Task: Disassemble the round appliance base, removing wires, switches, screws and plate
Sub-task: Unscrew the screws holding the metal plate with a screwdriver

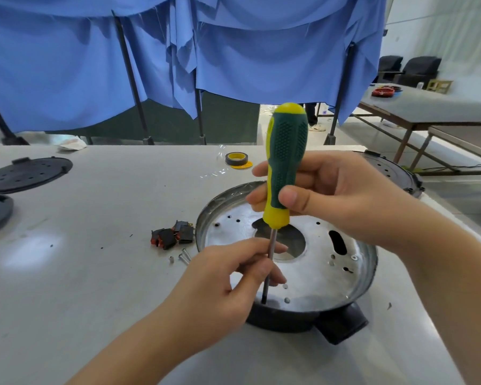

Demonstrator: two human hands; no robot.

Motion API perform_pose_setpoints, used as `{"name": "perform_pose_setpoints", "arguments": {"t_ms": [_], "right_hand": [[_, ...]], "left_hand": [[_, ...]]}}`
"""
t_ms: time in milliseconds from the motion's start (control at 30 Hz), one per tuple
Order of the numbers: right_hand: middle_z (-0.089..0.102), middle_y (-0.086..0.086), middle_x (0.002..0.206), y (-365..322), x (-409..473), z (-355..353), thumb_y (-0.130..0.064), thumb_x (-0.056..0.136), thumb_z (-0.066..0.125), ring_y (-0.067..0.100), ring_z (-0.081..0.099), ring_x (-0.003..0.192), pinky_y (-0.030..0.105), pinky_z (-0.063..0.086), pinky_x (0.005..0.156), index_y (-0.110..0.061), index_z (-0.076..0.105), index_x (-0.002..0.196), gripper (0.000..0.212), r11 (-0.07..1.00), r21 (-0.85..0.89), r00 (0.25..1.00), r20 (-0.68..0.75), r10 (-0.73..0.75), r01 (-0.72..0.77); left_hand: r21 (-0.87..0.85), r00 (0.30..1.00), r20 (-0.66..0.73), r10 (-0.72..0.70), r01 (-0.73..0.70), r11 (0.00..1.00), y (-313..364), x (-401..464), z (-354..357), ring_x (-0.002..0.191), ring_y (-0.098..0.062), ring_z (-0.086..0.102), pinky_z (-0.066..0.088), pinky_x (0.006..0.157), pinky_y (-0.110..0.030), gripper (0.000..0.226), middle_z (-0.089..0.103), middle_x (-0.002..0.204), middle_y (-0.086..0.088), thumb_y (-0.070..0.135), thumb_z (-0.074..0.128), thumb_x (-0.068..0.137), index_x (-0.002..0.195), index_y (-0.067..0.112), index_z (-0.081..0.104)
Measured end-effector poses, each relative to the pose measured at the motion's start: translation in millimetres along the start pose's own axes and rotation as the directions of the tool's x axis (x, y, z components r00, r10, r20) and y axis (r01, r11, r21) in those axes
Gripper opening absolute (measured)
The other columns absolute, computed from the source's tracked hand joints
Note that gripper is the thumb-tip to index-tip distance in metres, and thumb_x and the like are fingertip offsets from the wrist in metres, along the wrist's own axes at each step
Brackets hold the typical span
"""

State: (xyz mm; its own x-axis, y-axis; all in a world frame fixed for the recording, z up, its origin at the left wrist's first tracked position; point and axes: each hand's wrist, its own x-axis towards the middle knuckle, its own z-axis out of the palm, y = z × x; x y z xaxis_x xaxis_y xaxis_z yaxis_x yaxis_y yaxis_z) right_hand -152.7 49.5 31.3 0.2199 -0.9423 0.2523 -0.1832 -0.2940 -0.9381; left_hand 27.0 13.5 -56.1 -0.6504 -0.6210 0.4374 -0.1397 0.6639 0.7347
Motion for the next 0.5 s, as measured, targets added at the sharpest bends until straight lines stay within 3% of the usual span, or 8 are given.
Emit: {"name": "perform_pose_setpoints", "arguments": {"t_ms": [133,233,300,400,500], "right_hand": [[0.071,0.008,0.111,2.9,0.5,2.0,-0.015,0.086,0.06,0.017,0.069,0.102,0.024,0.054,0.084,-0.006,0.056,0.12,0.035,1.0,-0.009,0.999,0.035,-0.002,0.002],[0.073,0.003,0.104,5.5,1.7,8.1,-0.028,0.071,0.078,0.013,0.07,0.094,0.029,0.056,0.085,-0.021,0.067,0.106,0.038,0.987,-0.162,0.996,-0.086,-0.033,0.019],[0.074,0.003,0.097,5.5,2.0,10.5,-0.037,0.059,0.08,0.013,0.071,0.086,0.028,0.058,0.081,-0.025,0.071,0.096,0.04,0.974,-0.225,0.983,-0.168,-0.071,0.031],[0.073,0.008,0.097,3.8,0.1,6.5,-0.026,0.06,0.077,0.016,0.072,0.083,0.024,0.058,0.075,-0.02,0.071,0.097,0.038,0.985,-0.158,0.985,-0.145,-0.097,0.074],[0.074,0.009,0.1,1.9,-2.4,2.5,-0.01,0.072,0.071,0.022,0.072,0.093,0.026,0.057,0.078,-0.013,0.064,0.112,0.04,0.997,-0.043,0.998,-0.011,-0.061,0.061]], "left_hand": [[-0.092,0.999,-0.008,-0.047,0.046,0.995,-0.5,0.2,-1.6,0.077,-0.007,0.072,0.056,0.073,-0.02,0.016,0.074,0.082,0.013,0.015,0.055,0.089,0.093,0.025,0.067],[-0.113,0.999,-0.012,-0.05,0.048,0.992,-1.0,-0.1,-2.4,0.075,-0.007,0.072,0.056,0.072,-0.019,0.014,0.074,0.08,0.012,0.013,0.057,0.088,0.09,0.023,0.068],[-0.116,0.999,-0.005,-0.054,0.053,0.992,-0.6,0.3,-2.6,0.075,-0.007,0.072,0.055,0.071,-0.017,0.015,0.074,0.079,0.012,0.013,0.058,0.087,0.089,0.023,0.069],[-0.15,0.997,-0.019,-0.072,0.068,0.986,1.5,0.4,-4.1,0.073,-0.009,0.073,0.054,0.071,-0.015,0.016,0.075,0.076,0.011,0.011,0.061,0.085,0.085,0.024,0.07],[-0.148,0.997,-0.029,-0.077,0.072,0.986,2.7,0.9,-6.1,0.07,-0.009,0.072,0.054,0.07,-0.015,0.013,0.075,0.075,0.007,0.008,0.068,0.082,0.082,0.021,0.072]]}}
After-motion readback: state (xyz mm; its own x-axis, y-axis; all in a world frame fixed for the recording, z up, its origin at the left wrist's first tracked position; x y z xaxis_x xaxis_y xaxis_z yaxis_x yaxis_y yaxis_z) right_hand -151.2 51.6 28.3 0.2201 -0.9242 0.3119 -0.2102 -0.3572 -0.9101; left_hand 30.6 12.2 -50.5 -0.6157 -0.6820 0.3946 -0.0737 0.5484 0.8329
